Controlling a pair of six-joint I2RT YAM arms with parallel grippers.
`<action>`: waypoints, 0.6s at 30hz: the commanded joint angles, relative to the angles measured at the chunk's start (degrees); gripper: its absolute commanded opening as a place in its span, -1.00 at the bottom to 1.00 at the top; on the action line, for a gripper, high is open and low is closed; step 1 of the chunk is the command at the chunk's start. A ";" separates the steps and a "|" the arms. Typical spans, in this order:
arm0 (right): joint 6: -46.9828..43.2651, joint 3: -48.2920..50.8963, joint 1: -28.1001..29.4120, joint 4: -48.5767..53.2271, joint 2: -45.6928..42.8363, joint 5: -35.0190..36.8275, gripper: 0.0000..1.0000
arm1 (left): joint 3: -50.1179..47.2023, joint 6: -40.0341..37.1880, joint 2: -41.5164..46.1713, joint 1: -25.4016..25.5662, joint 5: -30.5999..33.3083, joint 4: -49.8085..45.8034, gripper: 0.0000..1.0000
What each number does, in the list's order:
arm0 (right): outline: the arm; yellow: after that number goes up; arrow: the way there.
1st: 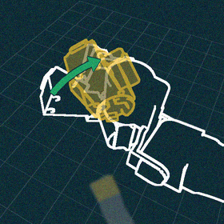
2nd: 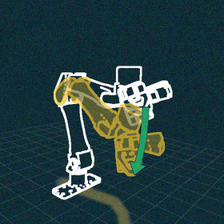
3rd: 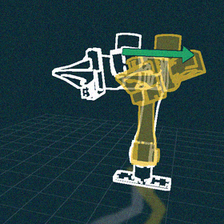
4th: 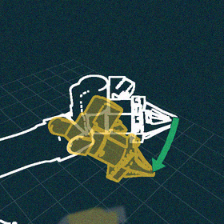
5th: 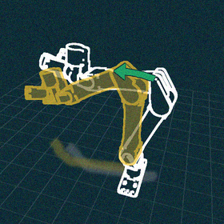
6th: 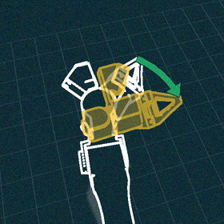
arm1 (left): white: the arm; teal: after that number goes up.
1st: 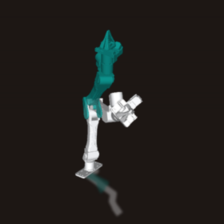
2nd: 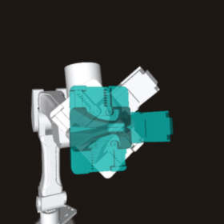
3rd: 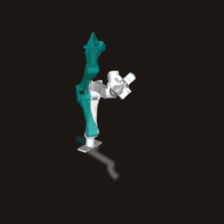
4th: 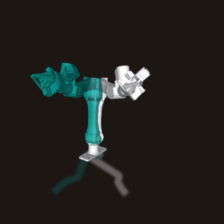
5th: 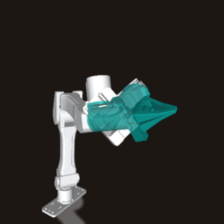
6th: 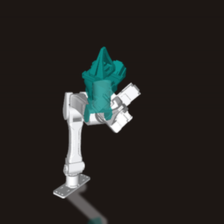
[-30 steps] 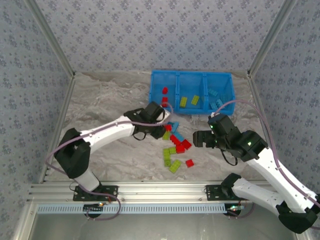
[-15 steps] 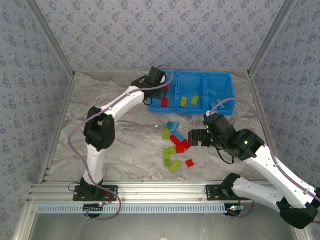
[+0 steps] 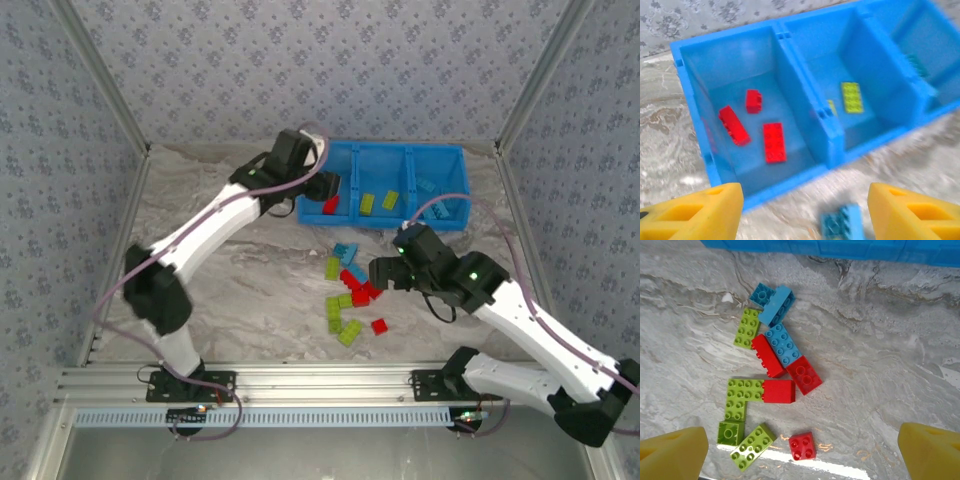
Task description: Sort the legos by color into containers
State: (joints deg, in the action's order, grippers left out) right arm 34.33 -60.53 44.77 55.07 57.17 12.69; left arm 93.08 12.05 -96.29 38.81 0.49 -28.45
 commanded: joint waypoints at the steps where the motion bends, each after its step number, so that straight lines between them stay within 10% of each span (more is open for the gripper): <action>1: 1.22 0.02 0.06 -3.82 5.53 0.23 1.00 | -10.45 -1.31 13.91 2.62 -2.87 7.29 0.37; 9: 7.45 -3.45 -2.67 -17.09 24.56 -3.96 0.97 | -29.65 -17.08 40.60 10.91 -3.48 -0.42 0.66; 18: 9.37 -7.31 -9.12 -26.49 41.68 -10.11 0.54 | -41.43 -17.21 55.70 12.70 -5.39 -5.92 0.98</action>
State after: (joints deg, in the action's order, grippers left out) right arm 42.28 -65.67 37.15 31.79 96.27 4.99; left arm 53.47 -4.56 -43.31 51.13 -3.70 -33.01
